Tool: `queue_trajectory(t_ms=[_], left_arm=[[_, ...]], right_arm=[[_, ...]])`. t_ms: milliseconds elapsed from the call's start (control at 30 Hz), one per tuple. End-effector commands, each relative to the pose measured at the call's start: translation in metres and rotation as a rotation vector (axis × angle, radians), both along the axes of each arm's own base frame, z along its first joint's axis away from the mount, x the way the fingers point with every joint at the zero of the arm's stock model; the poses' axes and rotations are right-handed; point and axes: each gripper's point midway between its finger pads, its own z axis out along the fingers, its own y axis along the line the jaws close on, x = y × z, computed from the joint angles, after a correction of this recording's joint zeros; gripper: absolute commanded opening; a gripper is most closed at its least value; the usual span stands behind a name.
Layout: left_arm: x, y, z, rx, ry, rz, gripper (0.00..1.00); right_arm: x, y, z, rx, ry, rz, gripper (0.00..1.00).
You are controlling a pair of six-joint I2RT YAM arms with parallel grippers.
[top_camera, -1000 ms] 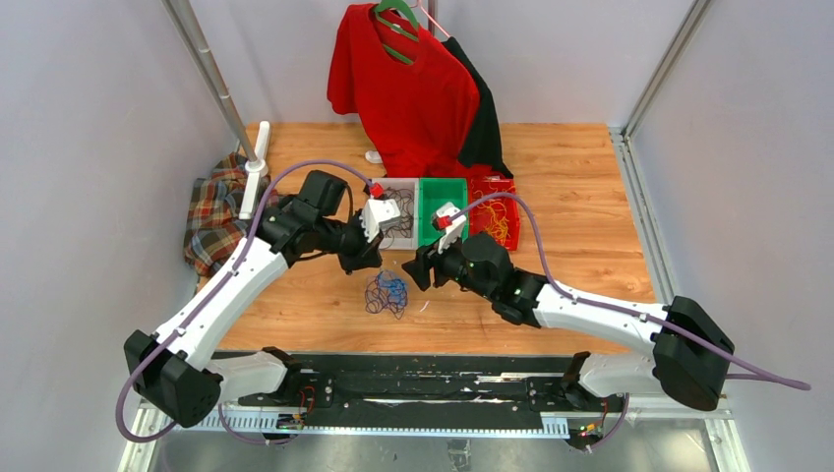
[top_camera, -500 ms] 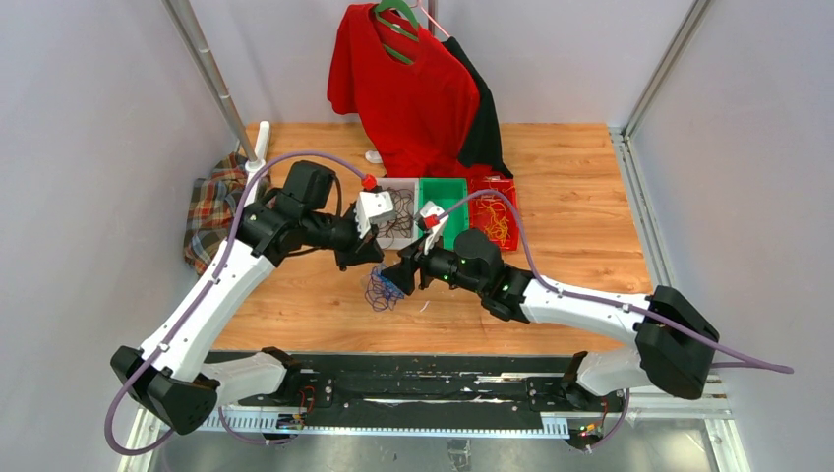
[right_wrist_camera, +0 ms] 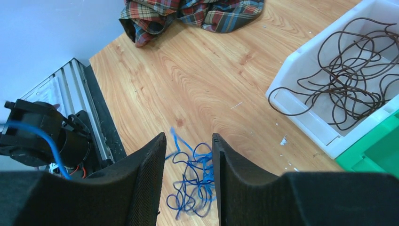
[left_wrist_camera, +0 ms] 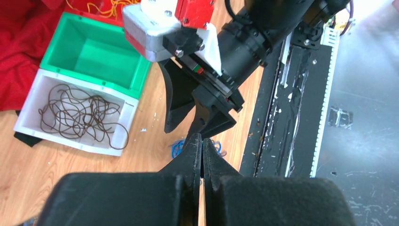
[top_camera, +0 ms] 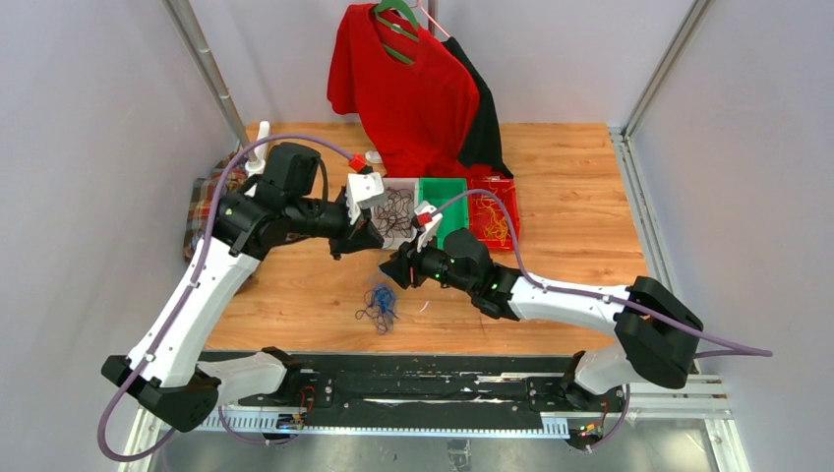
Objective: Untangle the cables
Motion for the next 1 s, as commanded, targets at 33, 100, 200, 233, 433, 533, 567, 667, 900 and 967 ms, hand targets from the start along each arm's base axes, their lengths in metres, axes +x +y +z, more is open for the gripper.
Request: queue_trajectory(t_ms=[33, 100, 200, 233, 433, 533, 567, 667, 900, 967], left_arm=[[-0.012, -0.003, 0.032, -0.060, 0.002, -0.022, 0.00], [-0.012, -0.002, 0.044, -0.076, -0.026, -0.019, 0.00], [-0.010, -0.001, 0.066, -0.103, -0.080, -0.005, 0.00], [-0.010, -0.001, 0.073, -0.110, -0.096, 0.002, 0.00], [-0.004, 0.003, 0.117, -0.155, -0.211, 0.037, 0.00], [-0.005, 0.003, 0.130, -0.171, -0.239, 0.042, 0.00], [-0.005, 0.004, 0.133, -0.175, -0.246, 0.042, 0.00], [-0.004, 0.005, 0.139, -0.181, -0.270, 0.048, 0.00], [-0.001, 0.005, 0.168, -0.215, -0.331, 0.061, 0.00], [0.000, 0.005, 0.176, -0.227, -0.347, 0.064, 0.00]], right_arm=[[0.011, -0.006, -0.011, 0.001, 0.011, -0.083, 0.41], [0.014, -0.012, -0.021, -0.017, 0.021, -0.105, 0.40], [0.015, -0.022, -0.035, -0.043, 0.031, -0.129, 0.40], [0.015, -0.026, -0.039, -0.055, 0.029, -0.134, 0.40], [0.015, -0.049, -0.037, -0.087, -0.009, -0.190, 0.45], [0.011, -0.056, -0.013, -0.052, -0.063, -0.180, 0.56], [0.009, -0.057, -0.001, -0.030, -0.083, -0.170, 0.59], [-0.001, -0.053, 0.030, 0.026, -0.136, -0.105, 0.69], [-0.019, -0.022, 0.058, 0.102, -0.164, 0.062, 0.73], [-0.019, -0.013, 0.058, 0.109, -0.158, 0.078, 0.73]])
